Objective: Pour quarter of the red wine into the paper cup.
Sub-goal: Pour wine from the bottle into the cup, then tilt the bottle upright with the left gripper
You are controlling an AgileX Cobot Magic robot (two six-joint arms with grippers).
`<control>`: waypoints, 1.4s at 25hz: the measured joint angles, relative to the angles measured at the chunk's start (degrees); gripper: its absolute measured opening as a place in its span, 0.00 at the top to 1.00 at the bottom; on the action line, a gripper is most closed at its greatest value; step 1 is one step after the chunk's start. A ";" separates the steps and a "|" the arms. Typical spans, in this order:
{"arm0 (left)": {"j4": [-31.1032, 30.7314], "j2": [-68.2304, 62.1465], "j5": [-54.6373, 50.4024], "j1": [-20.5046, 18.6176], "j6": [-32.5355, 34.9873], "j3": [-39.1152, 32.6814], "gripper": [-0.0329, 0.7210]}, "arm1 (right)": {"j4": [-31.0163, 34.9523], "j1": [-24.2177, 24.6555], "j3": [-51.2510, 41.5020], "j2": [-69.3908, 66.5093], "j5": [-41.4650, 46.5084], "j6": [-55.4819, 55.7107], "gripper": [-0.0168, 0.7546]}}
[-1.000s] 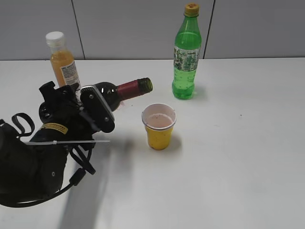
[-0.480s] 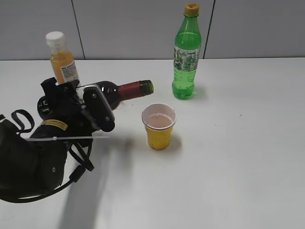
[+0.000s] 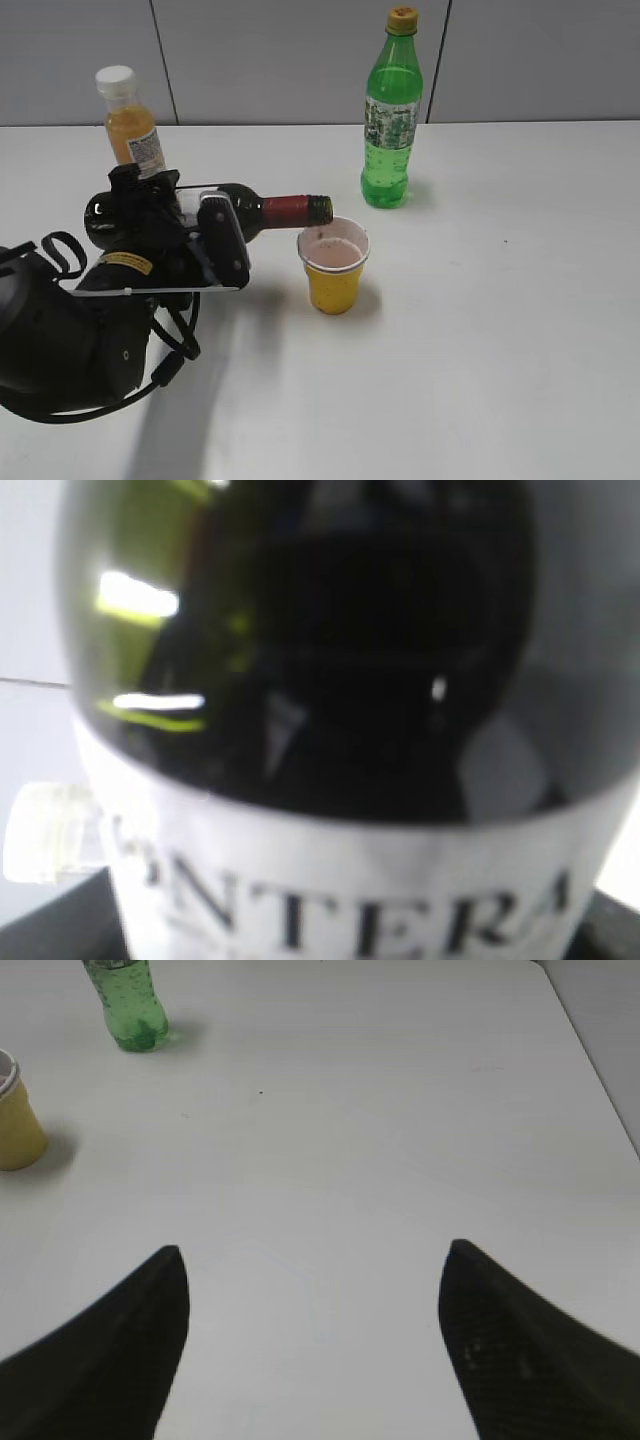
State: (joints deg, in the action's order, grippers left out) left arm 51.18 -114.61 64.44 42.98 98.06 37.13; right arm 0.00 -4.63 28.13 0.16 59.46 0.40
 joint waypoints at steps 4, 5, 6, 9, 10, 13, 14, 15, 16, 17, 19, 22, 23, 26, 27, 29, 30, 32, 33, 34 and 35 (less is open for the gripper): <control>-0.12 -0.05 0.10 0.00 2.34 0.00 0.25 | 0.00 0.00 0.00 0.00 0.00 0.00 0.21; -0.12 -0.05 0.10 0.00 2.78 0.00 0.25 | 0.00 0.00 0.00 0.00 0.00 0.00 0.21; -0.12 -0.05 0.15 0.00 3.28 0.00 0.25 | 0.00 0.00 0.00 0.00 0.00 0.00 0.21; -0.12 -0.05 0.15 0.00 6.18 0.00 0.25 | 0.00 0.00 0.00 0.00 0.00 0.00 0.21; -0.12 -0.05 0.15 0.00 7.51 0.00 0.25 | 0.00 0.00 0.00 0.00 0.00 0.00 0.21; -0.07 -0.05 0.15 0.00 9.88 0.00 0.25 | 0.00 0.00 0.00 0.00 0.00 0.00 0.21; -0.07 -0.05 0.15 0.00 10.21 0.00 0.25 | 0.00 0.00 0.00 0.00 0.00 0.00 0.21; -0.07 -0.05 0.15 0.00 10.37 0.00 0.25 | 0.00 0.00 0.00 0.00 0.05 0.00 0.21; -0.07 -0.05 0.15 0.00 10.49 0.00 0.25 | 0.00 0.00 0.00 0.00 0.05 0.00 0.21; -0.07 -0.05 0.15 0.00 10.50 0.00 0.25 | 0.00 0.00 0.00 0.00 0.10 0.00 0.21; -0.07 -0.05 0.15 0.00 10.55 0.00 0.25 | 0.00 0.00 0.00 0.00 0.10 0.00 0.21; -0.07 -0.05 0.15 0.00 10.62 0.00 0.25 | 0.00 0.00 0.00 0.00 0.05 0.00 0.21; -0.07 -0.05 0.15 0.00 10.62 0.00 0.25 | 0.00 0.00 0.00 0.00 0.05 0.00 0.21; 0.44 -0.05 0.15 0.00 10.59 0.52 0.25 | 0.00 0.00 0.00 0.00 0.05 0.00 0.21; 0.45 -0.05 0.15 0.00 10.02 0.86 0.25 | 0.00 0.00 0.00 0.00 0.05 0.00 0.21; 0.45 -0.05 0.16 0.00 8.14 1.61 0.25 | 0.00 0.00 0.00 0.00 0.05 0.00 0.21; 0.45 -0.05 0.16 0.00 7.21 1.90 0.25 | 0.00 0.00 0.00 0.00 0.05 0.00 0.21; 0.33 -0.05 0.22 0.00 6.14 2.24 0.25 | 0.00 0.00 0.00 0.00 0.05 0.00 0.21; 0.21 -0.05 0.23 0.00 5.36 2.24 0.25 | 0.00 0.00 0.00 0.00 0.05 0.00 0.21; 0.14 -0.05 0.23 0.00 4.16 2.24 0.25 | 0.00 0.00 0.00 0.00 0.05 0.00 0.21; 0.14 -0.05 0.23 0.00 3.07 2.24 0.25 | 0.00 0.00 0.00 0.00 0.05 0.00 0.21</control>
State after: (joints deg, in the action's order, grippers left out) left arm 51.32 -114.66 64.67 42.98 101.14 39.37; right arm 0.00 -4.63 28.13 0.16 59.51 0.40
